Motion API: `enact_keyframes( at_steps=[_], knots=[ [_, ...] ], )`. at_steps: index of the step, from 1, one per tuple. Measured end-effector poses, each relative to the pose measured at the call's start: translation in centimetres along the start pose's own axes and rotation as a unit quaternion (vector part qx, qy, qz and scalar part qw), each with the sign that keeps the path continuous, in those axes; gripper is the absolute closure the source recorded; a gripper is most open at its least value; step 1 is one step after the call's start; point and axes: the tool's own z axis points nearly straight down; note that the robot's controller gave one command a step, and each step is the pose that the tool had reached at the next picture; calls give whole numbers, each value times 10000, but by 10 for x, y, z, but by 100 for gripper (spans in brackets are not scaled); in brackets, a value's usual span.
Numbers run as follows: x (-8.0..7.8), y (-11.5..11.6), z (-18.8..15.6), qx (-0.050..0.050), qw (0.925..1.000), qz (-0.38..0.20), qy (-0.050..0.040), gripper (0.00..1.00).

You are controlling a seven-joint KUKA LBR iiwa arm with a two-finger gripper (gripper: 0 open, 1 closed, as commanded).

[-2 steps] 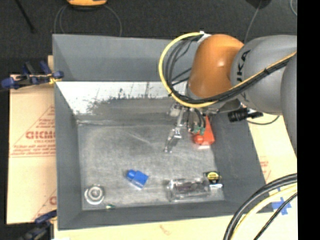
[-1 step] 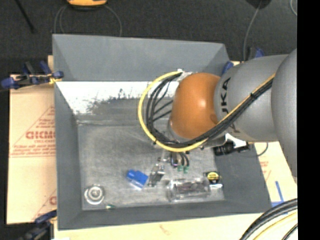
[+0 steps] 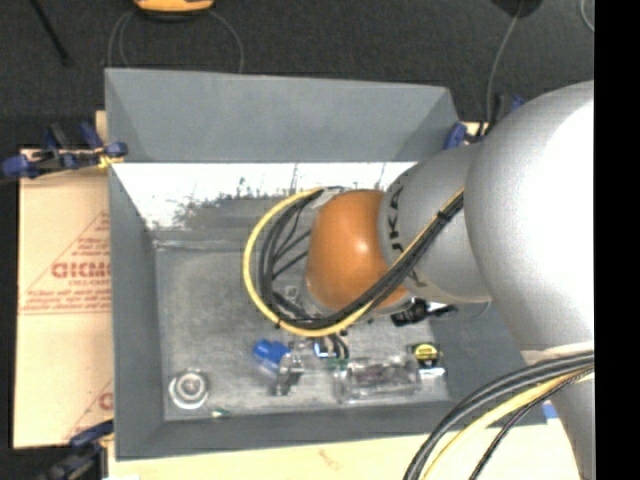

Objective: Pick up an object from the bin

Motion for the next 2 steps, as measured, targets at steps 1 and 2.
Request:
enact_keyframes(
  at_steps=[1, 2],
  knots=[
    [-2, 0, -4, -6, 10000, 10, -29, 100],
    [-11, 6, -182, -2, 9973, -730, -24, 100]
  ],
)
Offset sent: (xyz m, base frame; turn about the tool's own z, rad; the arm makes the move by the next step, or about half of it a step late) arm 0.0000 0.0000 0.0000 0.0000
